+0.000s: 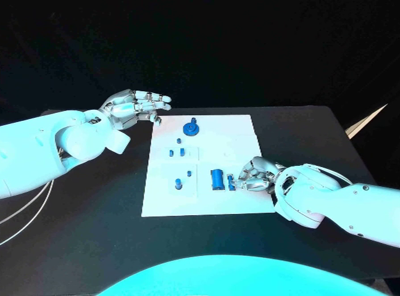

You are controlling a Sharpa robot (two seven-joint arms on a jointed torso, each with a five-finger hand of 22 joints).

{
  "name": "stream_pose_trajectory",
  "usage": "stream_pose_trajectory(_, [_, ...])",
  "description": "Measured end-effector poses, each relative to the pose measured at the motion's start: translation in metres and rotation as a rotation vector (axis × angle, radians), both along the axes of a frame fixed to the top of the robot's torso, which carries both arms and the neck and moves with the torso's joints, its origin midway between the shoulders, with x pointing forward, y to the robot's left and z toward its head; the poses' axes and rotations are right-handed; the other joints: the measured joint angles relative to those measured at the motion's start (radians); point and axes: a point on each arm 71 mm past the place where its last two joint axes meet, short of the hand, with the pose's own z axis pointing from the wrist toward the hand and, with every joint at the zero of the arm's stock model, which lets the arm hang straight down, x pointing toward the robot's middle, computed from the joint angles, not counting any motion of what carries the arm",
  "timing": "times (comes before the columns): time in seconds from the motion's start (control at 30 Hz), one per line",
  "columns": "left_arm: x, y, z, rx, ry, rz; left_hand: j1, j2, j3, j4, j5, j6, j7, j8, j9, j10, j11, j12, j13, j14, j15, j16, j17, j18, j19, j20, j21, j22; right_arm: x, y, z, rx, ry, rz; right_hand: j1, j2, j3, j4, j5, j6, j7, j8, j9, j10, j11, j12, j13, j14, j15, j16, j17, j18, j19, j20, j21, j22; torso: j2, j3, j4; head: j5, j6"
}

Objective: Assemble the parts on the task board

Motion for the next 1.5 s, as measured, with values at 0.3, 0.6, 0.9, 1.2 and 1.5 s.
stream_pose_trajectory(0.3, [0.000, 0.000, 0.000, 0.000, 0.000, 0.000, 0.000, 0.000, 0.000, 0.000, 0.000, 0.000, 0.000, 0.000, 0.000, 0.000, 0.000, 0.000, 0.000, 0.000, 0.000, 0.000, 0.000, 0.000, 0.000, 0.000, 0.000, 0.000, 0.001, 0.003, 0.000, 0.002, -0.005, 0.002, 0.016, -0.016, -0.007, -0.007, 0.000, 0.000, 0.000, 0.000, 0.000, 0.000, 0.000, 0.000, 0.000, 0.000, 0.000, 0.000, 0.000, 0.000, 0.000, 0.000, 0.000, 0.000, 0.000, 0.0012, -0.0004, 0.001, -0.004])
stream_pose_trajectory(0.6, [0.000, 0.001, 0.000, 0.001, 0.000, 0.001, 0.000, 0.000, 0.000, 0.000, 0.000, 0.000, 0.000, 0.000, 0.000, 0.000, 0.000, 0.000, 0.000, 0.000, 0.000, 0.000, 0.000, 0.000, 0.000, 0.000, 0.000, 0.000, -0.001, 0.002, 0.004, 0.028, -0.040, -0.009, 0.016, -0.016, -0.007, -0.007, 0.000, 0.000, 0.000, 0.000, 0.000, 0.007, 0.000, 0.000, 0.000, 0.000, 0.000, 0.000, 0.000, 0.000, 0.000, 0.000, 0.000, 0.000, -0.001, 0.0013, -0.0014, 0.001, -0.001])
stream_pose_trajectory(0.9, [0.000, 0.001, 0.000, 0.001, 0.001, 0.002, 0.004, 0.004, 0.000, 0.000, 0.000, 0.000, 0.000, 0.000, -0.002, 0.000, 0.000, 0.000, 0.000, 0.000, 0.000, 0.000, 0.000, 0.000, 0.000, 0.000, 0.000, 0.000, -0.007, 0.003, 0.004, 0.034, -0.023, 0.016, 0.016, -0.016, -0.007, -0.006, 0.000, 0.000, 0.000, 0.000, 0.000, 0.008, 0.001, 0.000, 0.000, 0.000, 0.000, 0.000, 0.000, 0.000, 0.000, 0.000, 0.000, 0.000, -0.001, 0.0011, -0.0007, 0.001, 0.001])
stream_pose_trajectory(1.2, [0.000, 0.001, 0.000, 0.001, 0.001, 0.002, 0.004, 0.004, 0.000, 0.000, 0.000, -0.003, 0.003, 0.000, -0.002, 0.000, 0.000, 0.000, 0.000, 0.000, 0.000, 0.000, -0.001, 0.000, 0.000, 0.000, 0.000, 0.000, -0.009, -0.001, 0.001, 0.008, 0.020, 0.033, 0.016, -0.016, -0.013, -0.012, -0.008, 0.000, 0.000, 0.000, 0.000, 0.008, 0.001, 0.000, 0.000, 0.000, 0.000, 0.000, 0.000, 0.000, 0.000, 0.000, 0.000, 0.000, -0.001, -0.0004, -0.0004, 0.000, 0.000])
stream_pose_trajectory(1.5, [0.000, 0.001, 0.000, 0.002, 0.001, 0.003, 0.004, 0.004, 0.000, 0.000, 0.000, -0.003, 0.003, 0.000, -0.002, 0.000, 0.000, 0.000, 0.000, 0.000, 0.000, 0.000, -0.001, 0.000, 0.000, 0.000, 0.000, 0.000, -0.008, -0.002, 0.000, 0.000, 0.026, 0.027, 0.016, -0.016, -0.013, -0.012, -0.008, 0.000, 0.000, 0.000, 0.000, 0.008, 0.001, 0.000, 0.000, 0.000, 0.000, 0.000, 0.000, 0.000, 0.000, 0.000, 0.000, 0.000, -0.001, 0.0000, 0.0001, 0.001, -0.001])
